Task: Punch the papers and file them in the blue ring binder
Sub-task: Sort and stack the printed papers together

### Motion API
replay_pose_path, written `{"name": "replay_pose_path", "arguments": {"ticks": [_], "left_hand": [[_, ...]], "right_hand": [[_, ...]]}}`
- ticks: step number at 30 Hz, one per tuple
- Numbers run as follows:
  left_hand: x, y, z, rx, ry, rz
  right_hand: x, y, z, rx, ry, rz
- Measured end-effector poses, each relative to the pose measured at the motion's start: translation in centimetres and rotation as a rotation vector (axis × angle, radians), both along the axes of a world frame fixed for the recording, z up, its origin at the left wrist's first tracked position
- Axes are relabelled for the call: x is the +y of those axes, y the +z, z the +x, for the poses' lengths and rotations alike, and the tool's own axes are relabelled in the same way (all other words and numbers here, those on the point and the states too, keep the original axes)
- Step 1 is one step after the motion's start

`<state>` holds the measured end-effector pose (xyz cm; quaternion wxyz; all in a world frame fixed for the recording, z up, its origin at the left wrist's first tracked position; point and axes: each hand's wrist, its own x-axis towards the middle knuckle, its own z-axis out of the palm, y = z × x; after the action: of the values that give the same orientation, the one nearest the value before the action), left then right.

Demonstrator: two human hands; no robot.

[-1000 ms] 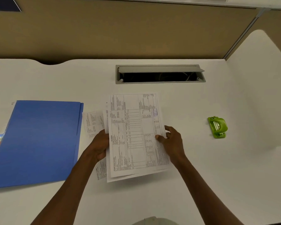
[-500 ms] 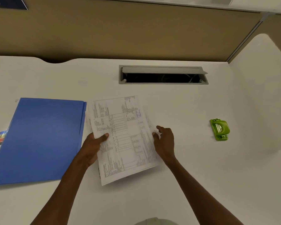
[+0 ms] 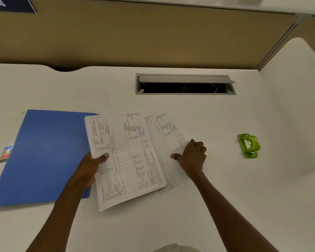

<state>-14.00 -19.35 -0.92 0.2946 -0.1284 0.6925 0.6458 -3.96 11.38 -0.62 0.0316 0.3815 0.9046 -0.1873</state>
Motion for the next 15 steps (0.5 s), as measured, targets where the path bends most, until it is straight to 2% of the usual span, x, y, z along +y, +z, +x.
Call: {"name": "replay_pose_path", "arguments": {"ticks": [9,13,15], "left_hand": [[2.3,-0.1,0.3,0.000,-0.025,0.017],[3.0,0.1,0.0,0.011,-0.033,0.018],[3.0,-0.1,-0.1,0.009,-0.023,0.023]], "right_hand": [[5.9,1.0,0.8,-0.130,-0.097,-0.121],[7.5,2.2,2.2,0.137,-0.178,-0.215],[7.6,4.2,2.8,0.272,-0.134,-0.165]]}}
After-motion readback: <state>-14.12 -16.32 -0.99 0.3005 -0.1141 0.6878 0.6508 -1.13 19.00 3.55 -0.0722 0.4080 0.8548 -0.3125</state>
